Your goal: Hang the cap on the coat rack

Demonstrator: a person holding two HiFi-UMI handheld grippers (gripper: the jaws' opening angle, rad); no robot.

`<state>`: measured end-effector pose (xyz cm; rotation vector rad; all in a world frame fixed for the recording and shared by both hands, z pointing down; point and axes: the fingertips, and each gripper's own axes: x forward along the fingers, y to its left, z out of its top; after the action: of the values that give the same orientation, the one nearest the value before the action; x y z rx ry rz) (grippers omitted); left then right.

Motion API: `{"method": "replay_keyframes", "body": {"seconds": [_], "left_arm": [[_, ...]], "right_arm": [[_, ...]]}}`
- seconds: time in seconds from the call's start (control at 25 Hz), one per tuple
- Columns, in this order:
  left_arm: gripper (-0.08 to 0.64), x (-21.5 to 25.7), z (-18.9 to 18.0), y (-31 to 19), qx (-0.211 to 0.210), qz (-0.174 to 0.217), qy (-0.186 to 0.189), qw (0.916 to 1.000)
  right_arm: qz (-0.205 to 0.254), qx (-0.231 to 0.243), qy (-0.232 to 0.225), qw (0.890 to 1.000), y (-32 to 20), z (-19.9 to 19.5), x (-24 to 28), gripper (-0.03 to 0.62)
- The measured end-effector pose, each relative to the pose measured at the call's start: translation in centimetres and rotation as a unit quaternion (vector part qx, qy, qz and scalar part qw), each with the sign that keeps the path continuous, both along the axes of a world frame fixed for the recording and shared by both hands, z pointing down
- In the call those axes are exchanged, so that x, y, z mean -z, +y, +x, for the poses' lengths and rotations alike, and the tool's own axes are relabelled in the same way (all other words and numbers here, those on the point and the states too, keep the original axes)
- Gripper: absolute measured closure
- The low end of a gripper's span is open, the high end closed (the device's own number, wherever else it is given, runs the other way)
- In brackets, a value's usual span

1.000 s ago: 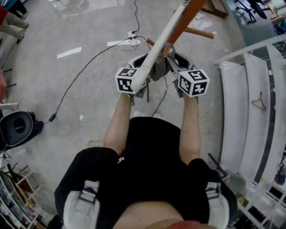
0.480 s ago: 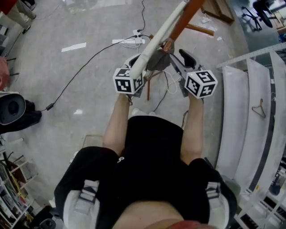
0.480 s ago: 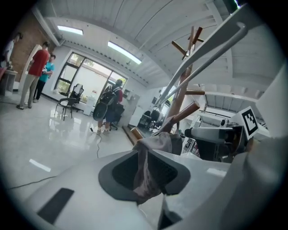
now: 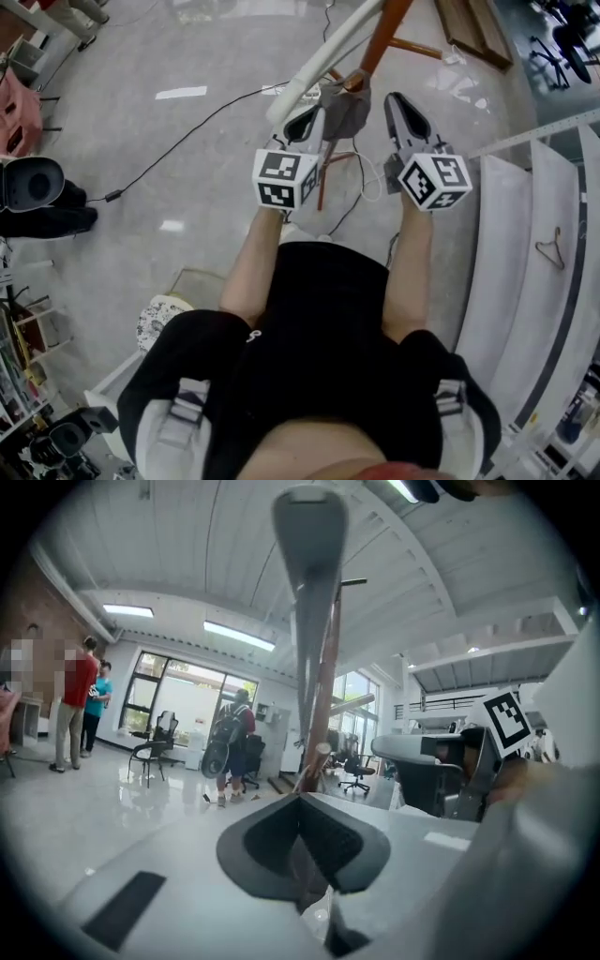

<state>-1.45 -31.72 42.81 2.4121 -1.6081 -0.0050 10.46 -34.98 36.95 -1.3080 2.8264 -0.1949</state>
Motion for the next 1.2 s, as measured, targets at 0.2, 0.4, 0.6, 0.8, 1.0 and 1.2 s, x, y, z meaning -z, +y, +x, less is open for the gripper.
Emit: {"method": "replay_keyframes", "body": {"seconds": [0.2,0.4,0.6,0.8,1.0,1.2], "left_arm": [[0.560,3.3,2.2,1.7,0.000,0.034,-0.010,0.9994],[0.560,7.1,3.7,2.1,0.006,0.070,-0.017,0.9974],[0.560,9.6,4.8,2.0,0.011,0.096,-0.019,0.9952],[0.560,10.2,5.0,1.7,0.022,0.103,-0.022,0.9942],[0.560,9.8,5.0,1.4,0.029,0.097,-0.019,0.9947],[0.560,9.6,4.9,1.6,0.037,0.097,-0.018,0.9945]], "right_arm": [[0.019,0.019,-0.012,1.000,1.6,0.1,1.3,0.586],[0.046,0.024,-0.003,0.999,2.4,0.8,3.8,0.589],[0.052,0.022,0.024,0.998,2.4,2.0,4.6,0.592],[0.056,0.027,0.022,0.998,2.2,2.4,5.2,0.594],[0.056,0.037,0.025,0.997,2.0,2.4,4.9,0.594],[0.055,0.043,0.026,0.997,2.1,2.7,4.9,0.594]]}}
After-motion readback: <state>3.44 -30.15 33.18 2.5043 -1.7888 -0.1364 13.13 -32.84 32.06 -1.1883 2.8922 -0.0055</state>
